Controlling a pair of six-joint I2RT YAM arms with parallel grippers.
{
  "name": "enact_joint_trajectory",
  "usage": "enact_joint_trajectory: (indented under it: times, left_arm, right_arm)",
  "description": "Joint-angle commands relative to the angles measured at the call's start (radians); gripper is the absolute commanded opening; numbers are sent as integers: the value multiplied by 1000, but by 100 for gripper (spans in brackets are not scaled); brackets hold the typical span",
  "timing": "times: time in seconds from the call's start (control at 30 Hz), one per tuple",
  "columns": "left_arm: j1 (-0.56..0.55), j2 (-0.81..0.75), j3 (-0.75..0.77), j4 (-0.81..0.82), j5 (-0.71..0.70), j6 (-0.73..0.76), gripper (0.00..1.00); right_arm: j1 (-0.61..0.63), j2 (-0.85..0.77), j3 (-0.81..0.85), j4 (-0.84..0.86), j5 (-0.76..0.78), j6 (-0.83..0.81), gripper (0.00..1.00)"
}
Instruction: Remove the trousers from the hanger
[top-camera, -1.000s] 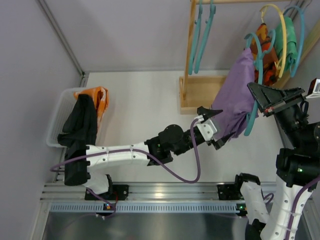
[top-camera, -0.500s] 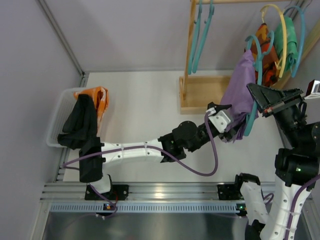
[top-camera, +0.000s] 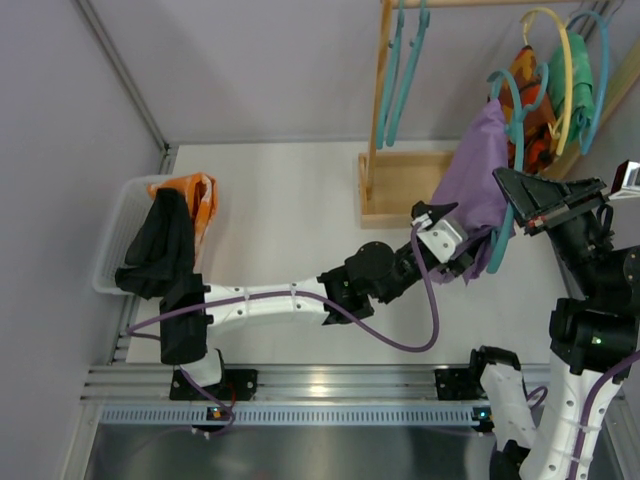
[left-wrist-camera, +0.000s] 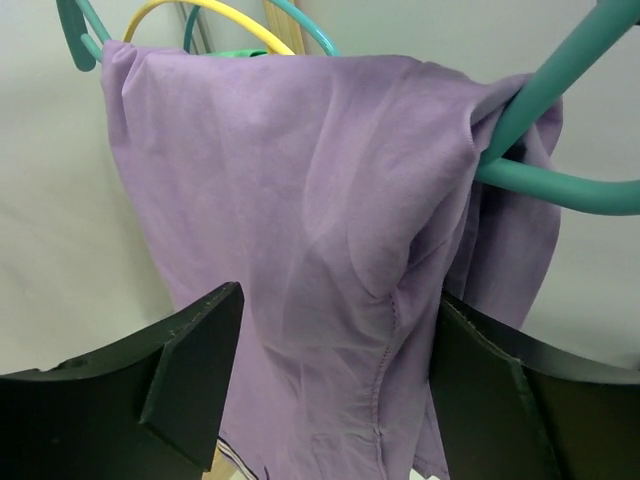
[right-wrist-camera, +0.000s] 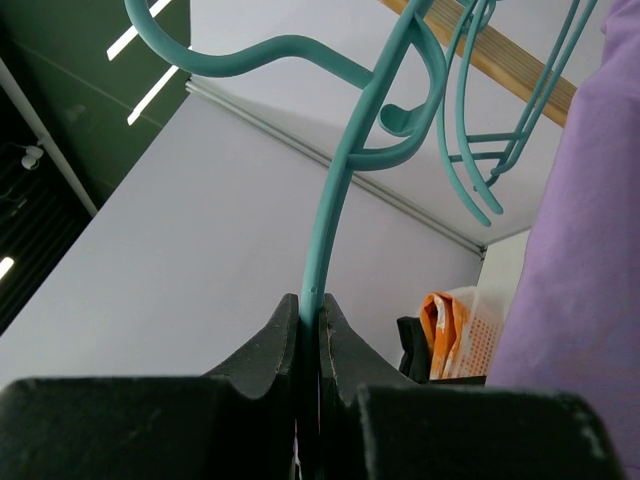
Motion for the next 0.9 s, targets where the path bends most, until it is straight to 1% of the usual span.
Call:
enact_joint_trajectory:
  times: [0.0, 0.03, 0.07, 0.1, 0.13, 0.2, 0.23, 0.33, 0.4, 0.53, 0.67, 0.8, 0.83, 0.87]
  left_arm:
    - [6, -8, 17, 76, -16, 7, 74]
    - [6, -6, 20, 74, -16, 7, 62]
    - [6, -5, 21, 74, -16, 7, 56]
    - [7, -6, 20, 76, -14, 8, 44]
    - [9, -9, 17, 74, -17, 10, 29]
    - [10, -20, 11, 74, -26, 13, 15]
    - [12, -26, 9, 74, -36, 16, 1]
    - [12, -52, -3, 73, -46, 31, 0]
    - [12, -83, -3, 44, -57, 32, 0]
    - [13, -135, 11, 33, -59, 82, 0]
    - [23, -173, 78, -10, -60, 99, 0]
    - [23, -204, 113, -16, -48, 142, 0]
    - [24, -207, 126, -21, -50, 151, 0]
    - [24, -210, 155, -35, -51, 154, 0]
  right_arm:
    - [-13, -21, 19, 169, 0, 2, 0]
    - [-11, -21, 19, 172, 0, 2, 0]
    - [-11, -19, 19, 174, 0, 1, 0]
    - [-13, -21, 19, 175, -1, 1, 0]
    - [-11, -19, 20, 174, 0, -1, 0]
    - [-13, -19, 20, 171, 0, -5, 0]
    - [-13, -21, 14, 169, 2, -7, 0]
    - [-11, -16, -1, 157, 11, -16, 0]
    - [-13, -8, -19, 145, 13, -27, 0]
    - [-13, -11, -82, 119, 22, -60, 0]
    - [-13, -21, -148, 89, 28, -106, 0]
    - [-13, -22, -191, 57, 43, -186, 0]
    - [-13, -24, -199, 27, 49, -203, 0]
    - [-13, -25, -208, 19, 54, -227, 0]
